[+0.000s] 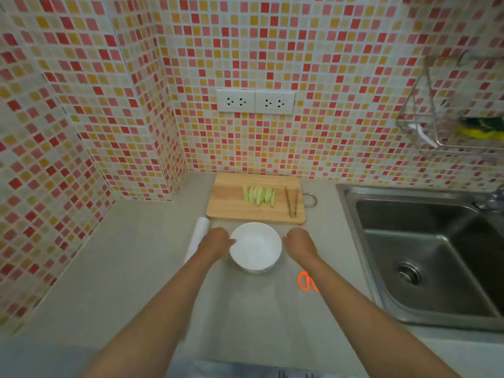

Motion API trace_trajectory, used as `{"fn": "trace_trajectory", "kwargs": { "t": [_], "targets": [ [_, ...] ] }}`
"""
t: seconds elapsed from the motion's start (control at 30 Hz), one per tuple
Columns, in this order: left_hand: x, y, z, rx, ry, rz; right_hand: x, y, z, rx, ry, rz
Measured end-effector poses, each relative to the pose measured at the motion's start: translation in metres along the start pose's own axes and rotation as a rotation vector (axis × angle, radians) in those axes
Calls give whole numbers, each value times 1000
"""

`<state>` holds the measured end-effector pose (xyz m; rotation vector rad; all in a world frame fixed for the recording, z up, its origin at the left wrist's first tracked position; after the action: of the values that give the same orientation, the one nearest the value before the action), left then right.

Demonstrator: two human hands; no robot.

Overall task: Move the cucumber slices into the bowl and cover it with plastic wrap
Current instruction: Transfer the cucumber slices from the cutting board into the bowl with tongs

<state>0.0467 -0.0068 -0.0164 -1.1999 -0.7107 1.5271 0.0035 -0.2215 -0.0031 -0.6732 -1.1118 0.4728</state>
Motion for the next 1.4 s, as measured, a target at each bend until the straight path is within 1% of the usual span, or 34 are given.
{"fn": "trace_trajectory", "kwargs": {
  "t": [0.07, 0.17, 0.3, 0.47, 0.53, 0.7, 0.83, 1.03, 1.13, 1.2, 1.3, 1.4],
  "targets": [
    [1, 5, 0, 5, -32, 86, -9, 7, -5, -1, 53, -89],
    [5, 13, 1, -51, -71, 218, -16, 23, -7, 44, 107, -176],
    [10, 17, 1, -114, -126, 402, -24, 36, -10, 7, 173, -363],
    [4, 7, -13, -119, -66, 500, -26, 35, -23, -54, 260, -504],
    [-1, 0, -21, -108, -36, 502, -23, 32, -27, -70, 290, -561],
    [-1, -9, -38, -81, -54, 525, -11, 29, -42, -69, 302, -612],
    [4, -2, -45, -66, -67, 545, -11, 29, -52, -59, 290, -546],
    [7, 3, -49, -66, -46, 570, -20, 29, -58, -38, 319, -484],
    [10, 5, -49, -63, -65, 600, -17, 17, -72, -65, 257, -347],
    [11, 7, -50, -68, -79, 624, -10, 1, -92, -141, 199, -266],
    [9, 8, -51, -82, -89, 655, 4, -17, -127, -244, 133, -72],
    [6, 8, -49, -99, -81, 676, 8, -17, -155, -248, 136, 91]
  ]
}}
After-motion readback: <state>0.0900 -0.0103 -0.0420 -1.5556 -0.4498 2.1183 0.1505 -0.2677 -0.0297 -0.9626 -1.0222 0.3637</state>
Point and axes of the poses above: each hand's wrist, its own z-axis away from the middle knuckle, its own y-axis out of the palm, x = y × z, the point moved 5 cm from there along -z, towards the middle knuckle, and after that the axes turned 8 degrees about -z, right-handed, at the moved point
